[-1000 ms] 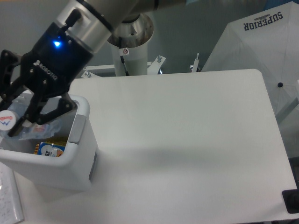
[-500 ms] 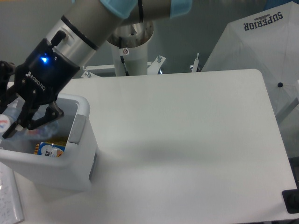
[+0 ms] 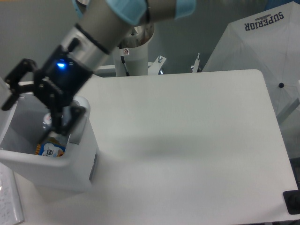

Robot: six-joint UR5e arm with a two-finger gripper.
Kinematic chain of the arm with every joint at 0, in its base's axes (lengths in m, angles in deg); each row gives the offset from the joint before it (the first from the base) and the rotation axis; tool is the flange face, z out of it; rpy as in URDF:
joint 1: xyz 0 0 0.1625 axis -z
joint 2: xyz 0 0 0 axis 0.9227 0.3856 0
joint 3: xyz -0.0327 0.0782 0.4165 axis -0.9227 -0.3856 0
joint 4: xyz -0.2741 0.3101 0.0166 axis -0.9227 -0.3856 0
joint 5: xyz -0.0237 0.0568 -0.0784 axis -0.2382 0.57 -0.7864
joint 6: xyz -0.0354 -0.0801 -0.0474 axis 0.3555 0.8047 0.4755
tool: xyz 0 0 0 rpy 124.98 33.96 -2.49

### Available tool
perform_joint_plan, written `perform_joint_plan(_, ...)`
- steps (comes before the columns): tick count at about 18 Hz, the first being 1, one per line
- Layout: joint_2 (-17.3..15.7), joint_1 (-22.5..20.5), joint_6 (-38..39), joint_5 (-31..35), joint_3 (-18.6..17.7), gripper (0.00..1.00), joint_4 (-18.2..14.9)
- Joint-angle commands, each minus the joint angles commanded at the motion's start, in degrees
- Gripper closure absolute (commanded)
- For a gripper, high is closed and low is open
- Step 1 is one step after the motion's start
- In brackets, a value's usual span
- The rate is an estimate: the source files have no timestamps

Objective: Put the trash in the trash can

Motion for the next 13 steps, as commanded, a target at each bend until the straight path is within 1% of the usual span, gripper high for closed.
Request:
perform_joint_plan(2,0.26,-3.52,0.00,0.09,-0.35,0.00,0.00)
perform_joint_plan(4,0.88,-6.16,-0.09,0.18,-0.44,0.00,-0.09)
perform_joint_plan(6,2.02,-7.66,-0.52,0.96,-0.09,0.00,-0.09)
perform_joint_plan(7,2.20,-8.01,-0.79,2.71,-0.18,0.00,-0.18)
perform_joint_plan(10,2.46,-8.54,-0.97,12.62,-2.01,0.00,-0.26)
perform_joint_plan(11,2.55,-8.54,-1.92,16.40,-3.15,0.00,-0.18)
perform_joint_plan(13,2.55,-8.54,-6.22,22.91,-5.96,0.00,-0.09)
